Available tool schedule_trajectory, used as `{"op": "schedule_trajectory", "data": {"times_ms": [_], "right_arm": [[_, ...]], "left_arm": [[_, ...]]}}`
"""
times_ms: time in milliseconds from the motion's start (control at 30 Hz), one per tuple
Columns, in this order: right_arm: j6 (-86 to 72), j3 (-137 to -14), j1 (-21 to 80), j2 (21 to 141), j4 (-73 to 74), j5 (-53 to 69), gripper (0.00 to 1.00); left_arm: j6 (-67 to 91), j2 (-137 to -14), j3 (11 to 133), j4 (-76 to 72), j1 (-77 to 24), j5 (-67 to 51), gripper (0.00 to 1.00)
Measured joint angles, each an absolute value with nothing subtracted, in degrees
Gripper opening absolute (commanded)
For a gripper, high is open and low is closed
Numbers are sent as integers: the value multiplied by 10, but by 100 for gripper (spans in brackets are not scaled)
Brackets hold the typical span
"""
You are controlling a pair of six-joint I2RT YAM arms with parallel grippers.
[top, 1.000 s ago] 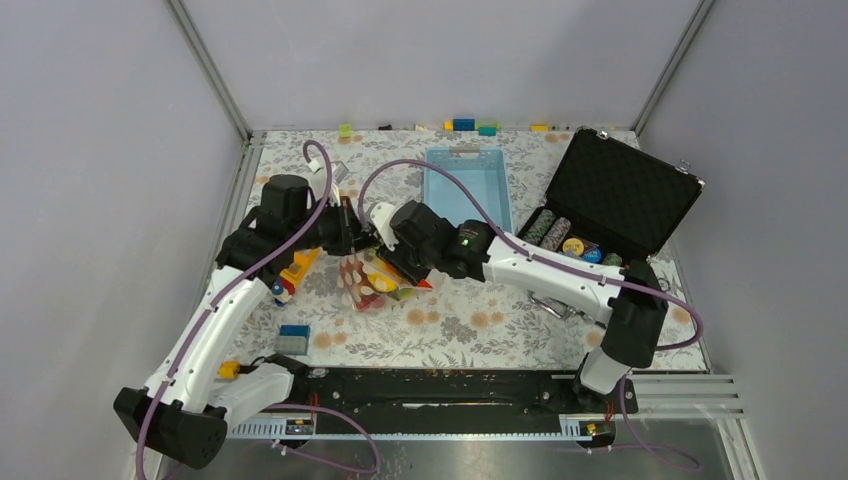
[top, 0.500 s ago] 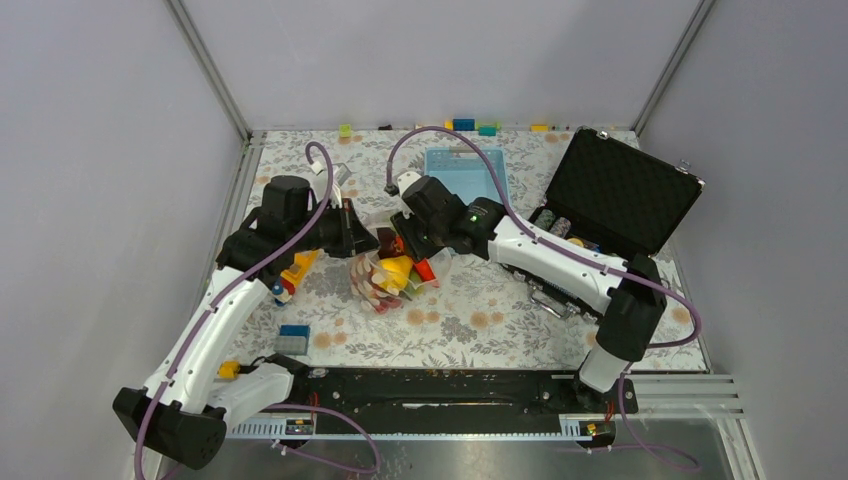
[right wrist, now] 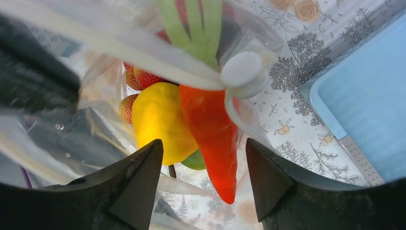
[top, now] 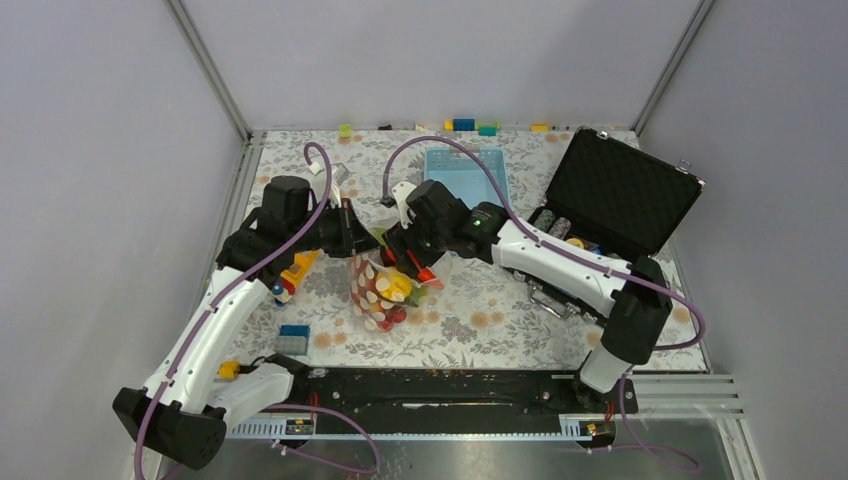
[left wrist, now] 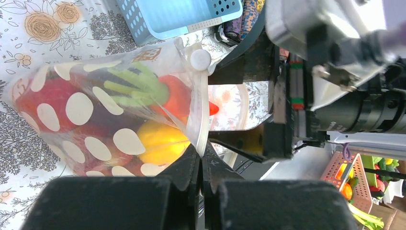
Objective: Place the food in the zip-top bag and seal the zipper
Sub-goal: Place the fake vegetable in the zipper food storage bag, then adjust the zipper food storage bag at the center of the board.
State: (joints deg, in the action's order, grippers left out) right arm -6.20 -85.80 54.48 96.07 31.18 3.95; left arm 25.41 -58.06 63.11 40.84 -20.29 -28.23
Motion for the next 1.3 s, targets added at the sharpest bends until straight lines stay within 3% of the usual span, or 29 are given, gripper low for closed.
{"op": "schedule_trajectory", "data": {"times_ms": [133,267,300,667,1067,1300], "right_arm": [[-43,-842,545,932,300,57,79],[-28,-833,545,892,276,68,99],[-27,-828,545,882,269,68,100],[-68,-692,518,778,168,34,100],[-104,-550,507,719,114,98,99],[-121,-524,507,687,63,126,86]], "left_arm": [[255,-581,631,408,-203,-281,0],[256,-581,631,408,-203,-280,0],[256,-581,631,408,-203,-280,0],[265,-578,627,409,-203,-277,0],[294,-573,606,407,-204,-261,0],[307,-565,603,408,-209,-243,0]]}}
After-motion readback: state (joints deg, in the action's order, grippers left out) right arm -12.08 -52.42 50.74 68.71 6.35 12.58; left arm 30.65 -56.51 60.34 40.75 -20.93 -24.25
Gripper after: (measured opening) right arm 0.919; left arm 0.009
